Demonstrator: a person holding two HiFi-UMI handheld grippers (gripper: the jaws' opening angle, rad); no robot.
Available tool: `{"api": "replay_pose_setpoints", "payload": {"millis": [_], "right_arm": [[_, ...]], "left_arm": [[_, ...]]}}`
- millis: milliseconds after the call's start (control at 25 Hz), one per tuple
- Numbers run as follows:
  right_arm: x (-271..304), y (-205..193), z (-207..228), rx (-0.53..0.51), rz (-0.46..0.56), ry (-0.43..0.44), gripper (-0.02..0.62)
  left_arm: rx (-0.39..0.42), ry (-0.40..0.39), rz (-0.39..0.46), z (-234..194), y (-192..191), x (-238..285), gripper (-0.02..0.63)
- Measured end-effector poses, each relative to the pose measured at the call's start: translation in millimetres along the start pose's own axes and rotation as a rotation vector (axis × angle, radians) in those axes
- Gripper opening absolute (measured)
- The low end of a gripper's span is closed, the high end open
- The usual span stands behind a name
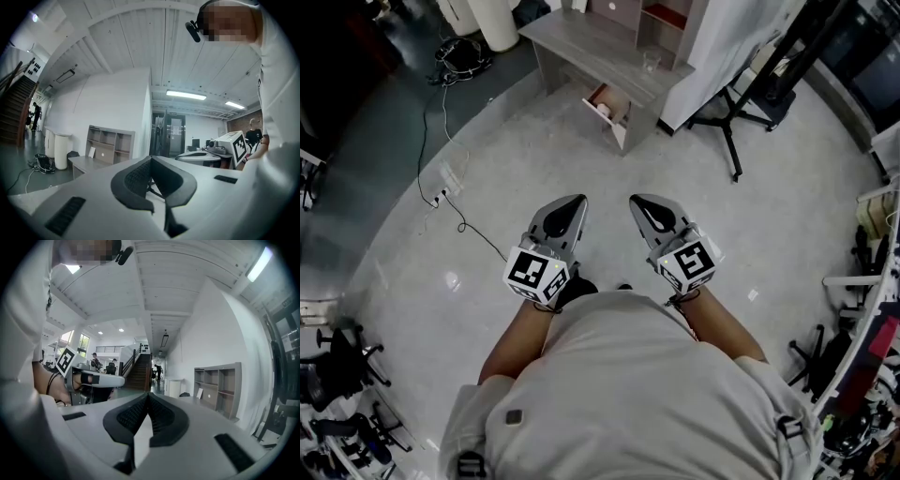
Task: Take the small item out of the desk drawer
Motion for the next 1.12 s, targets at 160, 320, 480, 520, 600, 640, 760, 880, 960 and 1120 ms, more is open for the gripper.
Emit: {"api": "replay_pose_setpoints", "payload": {"millis": [160, 320, 480, 520, 600, 640, 760, 880, 960, 1120], "right_arm": [[27.4, 0.9, -1.4, -0.002, 0.004, -0.039, 0.02], [67.6, -1.2, -4.8, 0.018, -0.01, -0.09, 0.02], [116.8, -0.8, -15.2, 0.021, -0.032, -0.121, 0.021], [129.2, 0.6, -18.0, 0.023, -0.037, -0.133, 0.021], [152.8, 2.9, -24.3, 0.026, -0.046, -0.153, 0.021], [163.6, 3.4, -27.9, 0.029, -0.053, -0.159, 0.021], [188.5, 3.1, -39.4, 0.033, -0.082, -0.166, 0.021], [205.4, 1.6, -46.9, 0.039, -0.1, -0.171, 0.021], [214.3, -1.2, -48.0, 0.042, -0.112, -0.17, 0.021], [231.0, -8.1, -39.0, 0.049, -0.135, -0.171, 0.021]], "left_arm": [[0.003, 0.008, -0.001, -31.0, 2.3, -7.1, 0.015], [0.002, 0.014, 0.0, -75.9, 4.2, -17.5, 0.015], [-0.007, -0.001, -0.007, -128.5, 7.9, -30.8, 0.015], [-0.009, -0.007, -0.01, -142.5, 9.2, -33.5, 0.015], [-0.014, -0.02, -0.012, -169.1, 12.0, -38.7, 0.015], [-0.019, -0.027, -0.012, -181.0, 13.8, -41.3, 0.015], [-0.034, -0.048, -0.013, -208.3, 19.6, -49.0, 0.015], [-0.031, -0.061, -0.019, -229.9, 22.3, -53.4, 0.015], [-0.038, -0.063, -0.019, -241.6, 20.3, -53.1, 0.015], [-0.062, -0.063, -0.019, -259.4, 14.3, -42.6, 0.015]]}}
Point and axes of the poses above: the fingertips, and each gripper's own axes: x forward along the fingers, z to its right, y out of its top, the point moved 7 cm from there along -x, backward along the fingers, and after that the axes turned 14 degrees about -y, right-handed, at the moved point
